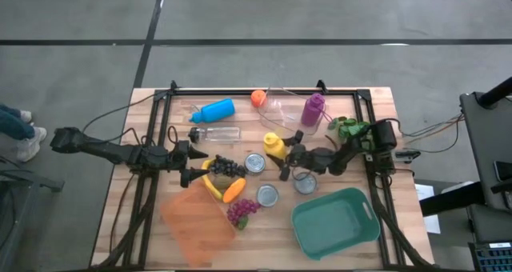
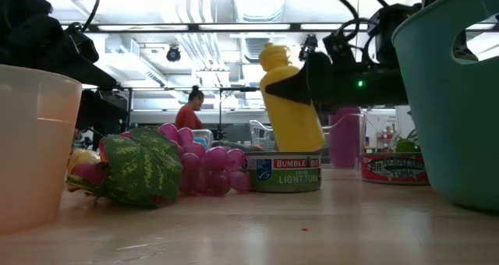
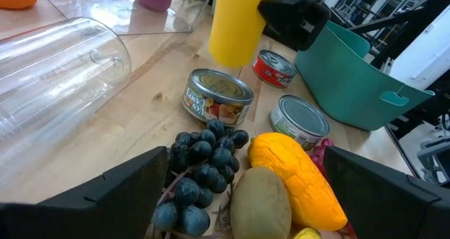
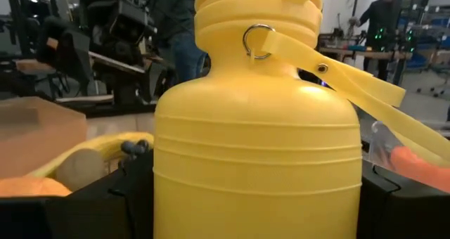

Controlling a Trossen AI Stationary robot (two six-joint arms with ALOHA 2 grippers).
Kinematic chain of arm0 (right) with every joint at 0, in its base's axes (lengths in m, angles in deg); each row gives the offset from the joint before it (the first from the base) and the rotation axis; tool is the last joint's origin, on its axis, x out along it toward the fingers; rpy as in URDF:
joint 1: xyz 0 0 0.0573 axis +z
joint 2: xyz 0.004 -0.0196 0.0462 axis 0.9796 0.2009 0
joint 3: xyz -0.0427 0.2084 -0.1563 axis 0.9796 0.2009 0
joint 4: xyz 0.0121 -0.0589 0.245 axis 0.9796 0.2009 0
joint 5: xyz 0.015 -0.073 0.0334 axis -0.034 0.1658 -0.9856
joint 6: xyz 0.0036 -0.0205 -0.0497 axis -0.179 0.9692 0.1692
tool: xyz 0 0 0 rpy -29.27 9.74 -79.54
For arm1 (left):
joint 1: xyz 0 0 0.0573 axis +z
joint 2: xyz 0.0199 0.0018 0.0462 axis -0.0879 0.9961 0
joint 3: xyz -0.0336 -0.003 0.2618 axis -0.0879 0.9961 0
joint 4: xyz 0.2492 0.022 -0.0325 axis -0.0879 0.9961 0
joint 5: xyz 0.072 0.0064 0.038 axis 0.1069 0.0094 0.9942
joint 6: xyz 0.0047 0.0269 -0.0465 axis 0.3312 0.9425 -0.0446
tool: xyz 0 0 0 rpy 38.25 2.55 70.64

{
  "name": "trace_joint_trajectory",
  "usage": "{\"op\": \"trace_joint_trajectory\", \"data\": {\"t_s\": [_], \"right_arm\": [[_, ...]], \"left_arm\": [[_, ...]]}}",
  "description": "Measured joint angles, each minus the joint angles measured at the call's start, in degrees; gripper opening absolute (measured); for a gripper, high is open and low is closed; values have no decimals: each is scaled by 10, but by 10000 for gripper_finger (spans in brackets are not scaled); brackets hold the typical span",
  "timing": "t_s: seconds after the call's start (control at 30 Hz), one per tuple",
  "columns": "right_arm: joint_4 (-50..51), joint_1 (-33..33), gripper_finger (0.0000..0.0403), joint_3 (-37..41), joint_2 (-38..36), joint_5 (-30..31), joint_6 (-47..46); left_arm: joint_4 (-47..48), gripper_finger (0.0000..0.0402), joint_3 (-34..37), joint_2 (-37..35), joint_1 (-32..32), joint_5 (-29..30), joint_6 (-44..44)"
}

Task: Pick & Place Food Item
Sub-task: Put the yellow water bottle into the transparent bin

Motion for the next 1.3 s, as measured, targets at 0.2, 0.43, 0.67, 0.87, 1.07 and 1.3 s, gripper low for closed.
{"op": "trace_joint_trajectory", "data": {"t_s": [0.2, 0.43, 0.67, 0.87, 1.07, 1.3], "right_arm": [[1, 0, 284, -12, 23, 2, -8], [-1, -5, 284, -18, 26, 8, -7], [-1, 0, 284, -20, 53, 8, -36], [-2, 0, 284, -28, 59, 8, -37], [-2, -1, 284, -28, 59, 7, -36], [-3, 0, 284, -23, 61, 6, -37]], "left_arm": [[0, 384, 0, 0, 0, 0, 0], [0, 384, 0, 0, 0, 0, 0], [0, 384, 0, 0, 0, 0, 0], [0, 384, 0, 0, 0, 0, 0], [0, 384, 0, 0, 0, 0, 0], [0, 384, 0, 0, 0, 0, 0]]}}
